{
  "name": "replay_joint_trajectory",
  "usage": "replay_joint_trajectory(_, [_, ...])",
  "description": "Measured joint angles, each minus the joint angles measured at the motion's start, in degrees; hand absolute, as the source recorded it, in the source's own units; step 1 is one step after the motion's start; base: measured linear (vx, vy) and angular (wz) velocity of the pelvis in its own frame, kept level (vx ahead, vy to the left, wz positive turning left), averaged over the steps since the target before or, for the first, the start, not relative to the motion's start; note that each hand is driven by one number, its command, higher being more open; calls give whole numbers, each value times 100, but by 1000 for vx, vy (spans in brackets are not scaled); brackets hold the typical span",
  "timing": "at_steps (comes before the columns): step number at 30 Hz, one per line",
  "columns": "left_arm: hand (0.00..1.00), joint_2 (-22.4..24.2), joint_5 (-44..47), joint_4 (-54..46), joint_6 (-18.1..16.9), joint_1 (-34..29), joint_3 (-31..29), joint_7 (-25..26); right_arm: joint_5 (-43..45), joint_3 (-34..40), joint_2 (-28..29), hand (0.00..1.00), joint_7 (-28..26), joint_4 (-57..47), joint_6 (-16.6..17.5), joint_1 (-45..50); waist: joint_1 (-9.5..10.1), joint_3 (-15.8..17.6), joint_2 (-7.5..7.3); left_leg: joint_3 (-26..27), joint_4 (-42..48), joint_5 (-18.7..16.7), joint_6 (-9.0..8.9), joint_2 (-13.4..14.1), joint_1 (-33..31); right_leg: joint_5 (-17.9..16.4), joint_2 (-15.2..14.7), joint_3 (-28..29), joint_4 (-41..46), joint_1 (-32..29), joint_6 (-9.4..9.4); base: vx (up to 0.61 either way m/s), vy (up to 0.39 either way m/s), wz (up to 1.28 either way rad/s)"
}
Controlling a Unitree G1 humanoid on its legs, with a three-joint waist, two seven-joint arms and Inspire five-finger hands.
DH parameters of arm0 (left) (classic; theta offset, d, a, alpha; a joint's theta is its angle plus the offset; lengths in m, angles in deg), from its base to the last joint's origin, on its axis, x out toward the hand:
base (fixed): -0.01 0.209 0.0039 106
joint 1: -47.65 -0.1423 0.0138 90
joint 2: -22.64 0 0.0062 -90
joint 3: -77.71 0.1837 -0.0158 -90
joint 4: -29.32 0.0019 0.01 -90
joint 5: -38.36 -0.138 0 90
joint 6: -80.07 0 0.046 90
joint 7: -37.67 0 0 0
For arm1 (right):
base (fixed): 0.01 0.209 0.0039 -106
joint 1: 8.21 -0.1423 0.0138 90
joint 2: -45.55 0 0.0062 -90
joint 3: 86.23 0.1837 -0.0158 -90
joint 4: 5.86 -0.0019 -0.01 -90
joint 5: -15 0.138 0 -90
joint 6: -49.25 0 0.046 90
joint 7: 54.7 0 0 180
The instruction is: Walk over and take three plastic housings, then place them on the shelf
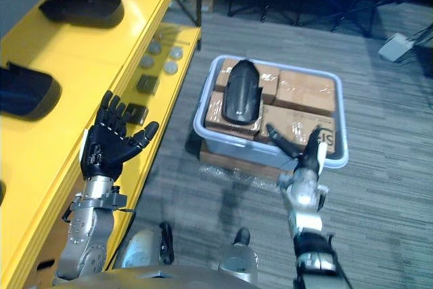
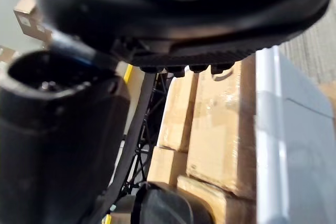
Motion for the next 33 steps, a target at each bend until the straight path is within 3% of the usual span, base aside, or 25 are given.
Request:
replay_joint_trajectory(6, [100, -137, 7, 32, -53, -17, 179, -391, 440, -95, -1120, 100, 30, 1238, -63, -1796, 290, 565, 84, -230, 156, 178, 67, -72, -454, 144, 15, -178, -7, -215, -38, -77, 30, 18])
replay_joint_trajectory(10, [100, -221, -4, 244, -223, 70, 399, -462, 556, -545, -1557, 100, -8, 2233, -264, -2661, 475, 701, 154, -297, 338, 174, 77, -64, -760, 225, 29, -194, -4, -405, -47, -46, 51, 4])
replay_joint_trajectory(16, [100, -265, 8, 1150, -337, 427, 701, -399, 678, -865, -1919, 100, -22, 3547, -1066, -3896, 804, 910, 267, -392, 714, 120, 170, 18, -1421, 355, 76, -245, 51, -861, -75, -71, 75, 0])
replay_joint_trajectory(24, [100, -229, 39, 1855, -453, 648, 1005, -45, 768, -1253, -2477, 100, -91, 4020, -1814, -4548, 1081, 1161, 539, -366, 888, 161, 291, 23, -1972, 419, 1, -187, 222, -1429, -66, -70, 43, -5])
replay_joint_trajectory(25, [100, -213, 53, 1903, -465, 668, 1010, -24, 752, -1315, -2500, 0, -103, 4031, -1857, -4588, 1084, 1184, 568, -368, 892, 164, 297, 22, -2007, 426, 0, -187, 227, -1460, -70, -57, -5, -4])
replay_joint_trajectory(33, [100, -171, 446, 2259, -772, 734, 1035, 26, -804, -1992, -3280, 0, -659, 4025, -2586, -4798, 1255, 1240, 685, -393, 880, 234, 349, -2, -2377, 407, -77, -292, 408, -1860, -117, -50, -33, 2])
